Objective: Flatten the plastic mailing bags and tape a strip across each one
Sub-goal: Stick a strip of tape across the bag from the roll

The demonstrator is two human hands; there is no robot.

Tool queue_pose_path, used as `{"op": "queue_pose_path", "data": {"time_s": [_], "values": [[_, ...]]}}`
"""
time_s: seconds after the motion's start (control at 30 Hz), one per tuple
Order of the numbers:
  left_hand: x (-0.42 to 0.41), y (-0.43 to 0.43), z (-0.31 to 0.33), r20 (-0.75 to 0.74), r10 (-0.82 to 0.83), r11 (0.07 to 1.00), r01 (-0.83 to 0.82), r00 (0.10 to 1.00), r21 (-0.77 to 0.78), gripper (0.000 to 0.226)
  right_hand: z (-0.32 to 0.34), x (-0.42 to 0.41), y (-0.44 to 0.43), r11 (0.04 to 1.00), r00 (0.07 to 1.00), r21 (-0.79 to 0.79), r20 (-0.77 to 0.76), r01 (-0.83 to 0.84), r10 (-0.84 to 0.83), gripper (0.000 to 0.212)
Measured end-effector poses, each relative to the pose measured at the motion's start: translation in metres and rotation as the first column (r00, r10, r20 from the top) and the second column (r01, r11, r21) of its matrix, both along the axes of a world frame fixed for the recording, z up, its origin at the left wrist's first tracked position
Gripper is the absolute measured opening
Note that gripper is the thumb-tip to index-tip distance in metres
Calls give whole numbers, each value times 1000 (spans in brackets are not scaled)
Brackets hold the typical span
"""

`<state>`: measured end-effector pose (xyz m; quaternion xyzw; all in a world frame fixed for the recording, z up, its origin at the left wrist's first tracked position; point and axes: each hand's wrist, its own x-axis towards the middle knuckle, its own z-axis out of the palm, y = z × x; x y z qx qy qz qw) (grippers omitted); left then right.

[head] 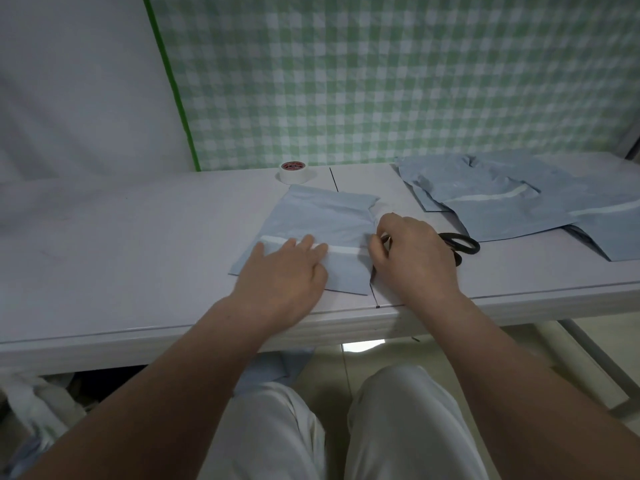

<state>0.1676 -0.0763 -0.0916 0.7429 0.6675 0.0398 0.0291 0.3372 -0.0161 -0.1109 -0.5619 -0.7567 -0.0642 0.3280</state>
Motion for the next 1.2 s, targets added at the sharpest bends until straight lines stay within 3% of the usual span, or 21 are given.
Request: {"op": "queue_pose_path", "data": {"time_s": [0.23, 0.37, 0.43, 0.5, 0.6, 0.67, 0.77, 0.83, 0.9, 0.97, 1.07, 1.2], "values": [[-28, 4, 4, -31, 180, 978, -182, 983, -98, 49, 1, 0, 1, 1000, 999, -21, -32, -19, 18, 19], [-25, 10, 8, -112, 278, 959, -281, 954, -13, 39, 0, 1, 2, 998, 992, -23, -113, -50, 47, 16], [-15, 14, 9, -11, 237, 960, -232, 972, 158, 28, 0, 2, 3, 995, 974, -41, -211, -89, 78, 18], [2, 18, 12, 211, 106, 945, -165, 972, 282, 32, 0, 3, 4, 990, 951, -40, -284, -138, 121, 23], [30, 25, 19, 548, -71, 978, -50, 834, 202, 49, 0, 5, 3, 980, 923, 12, -335, -199, 191, 30], [43, 30, 19, 606, -117, 985, 14, 787, 172, 53, 2, 7, 1, 975, 880, 24, -426, -221, 210, 30], [48, 40, 13, 640, -138, 978, 0, 756, 210, 40, 7, 10, -3, 961, 789, -5, -572, -275, 223, 18], [45, 47, 6, 767, -78, 981, -87, 637, 172, 19, 8, 14, -7, 959, 763, 22, -602, -281, 238, 9], [42, 49, 2, 916, 23, 989, -144, 402, 38, 8, 7, 21, -8, 987, 823, 64, -545, -149, 160, 10], [38, 51, -2, 958, 89, 985, -165, 272, -45, 10, 7, 34, -7, 996, 920, 38, -389, 80, -59, 15], [35, 53, -3, 969, 113, 982, -174, 222, -75, 11, 16, 49, -6, 944, 959, -206, -62, 258, -275, 24], [35, 55, 2, 959, 171, 974, -183, 224, -131, 11, 39, 47, -5, 875, 951, -376, 169, 306, -259, 12]]}}
